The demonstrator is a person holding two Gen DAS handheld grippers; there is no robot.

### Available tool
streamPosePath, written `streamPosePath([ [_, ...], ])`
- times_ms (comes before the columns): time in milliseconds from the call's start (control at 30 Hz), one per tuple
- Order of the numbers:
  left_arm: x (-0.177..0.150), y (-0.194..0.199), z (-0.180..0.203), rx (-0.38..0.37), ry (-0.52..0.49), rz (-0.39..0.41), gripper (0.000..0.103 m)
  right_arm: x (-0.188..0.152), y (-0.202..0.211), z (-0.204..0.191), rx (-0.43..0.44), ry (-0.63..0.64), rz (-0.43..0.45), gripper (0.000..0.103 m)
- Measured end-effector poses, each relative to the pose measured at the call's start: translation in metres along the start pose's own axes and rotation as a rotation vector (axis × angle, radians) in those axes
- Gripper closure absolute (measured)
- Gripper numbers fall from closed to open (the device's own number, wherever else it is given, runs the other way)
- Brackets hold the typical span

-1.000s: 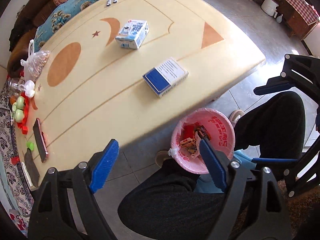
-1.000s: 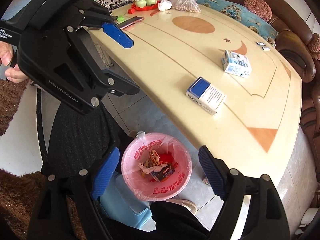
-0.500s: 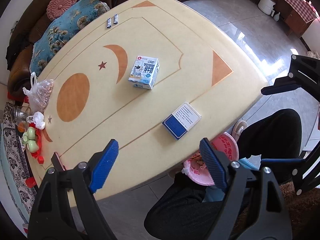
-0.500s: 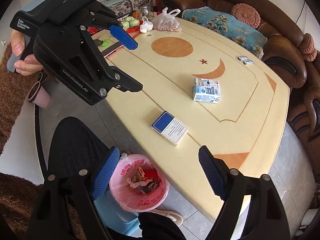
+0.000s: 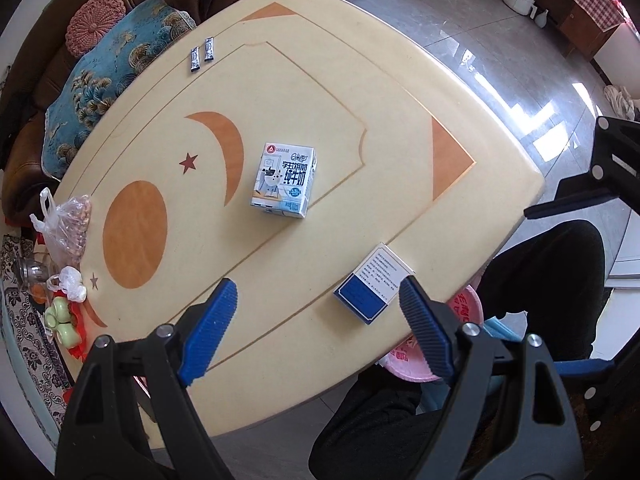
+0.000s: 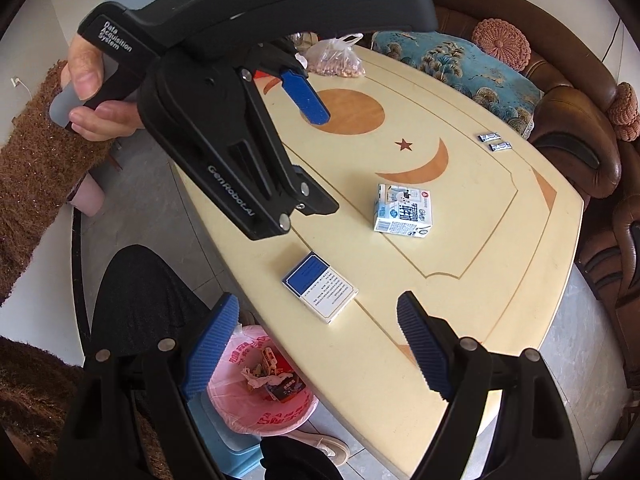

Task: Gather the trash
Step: 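Raise both tools back over the table toward the cigarette pack, then grasp the white milk carton with the left tool while the right tool grasps the blue-white cigarette pack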

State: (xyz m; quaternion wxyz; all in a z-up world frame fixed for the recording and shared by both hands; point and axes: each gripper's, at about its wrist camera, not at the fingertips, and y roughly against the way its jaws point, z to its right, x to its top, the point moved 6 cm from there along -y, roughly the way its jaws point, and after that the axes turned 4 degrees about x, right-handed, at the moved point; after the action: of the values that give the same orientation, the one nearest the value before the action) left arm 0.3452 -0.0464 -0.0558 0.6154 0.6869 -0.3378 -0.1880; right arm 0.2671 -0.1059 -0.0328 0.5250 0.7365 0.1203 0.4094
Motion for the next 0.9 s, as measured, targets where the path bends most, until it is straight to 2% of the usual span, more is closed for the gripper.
streamPosePath([
  [600,0.048,-0.086,-0.019,-0.06,-0.035,-0.093,0.022,0.002,-0.058,0.009,0.092,0.084,-0.072,0.023],
  [900,0.064,-0.125,-0.027,-0.08,-0.047,-0.13,0.022,-0.003,-0.106,0.016,0.141,0.117,-0.158,0.023],
])
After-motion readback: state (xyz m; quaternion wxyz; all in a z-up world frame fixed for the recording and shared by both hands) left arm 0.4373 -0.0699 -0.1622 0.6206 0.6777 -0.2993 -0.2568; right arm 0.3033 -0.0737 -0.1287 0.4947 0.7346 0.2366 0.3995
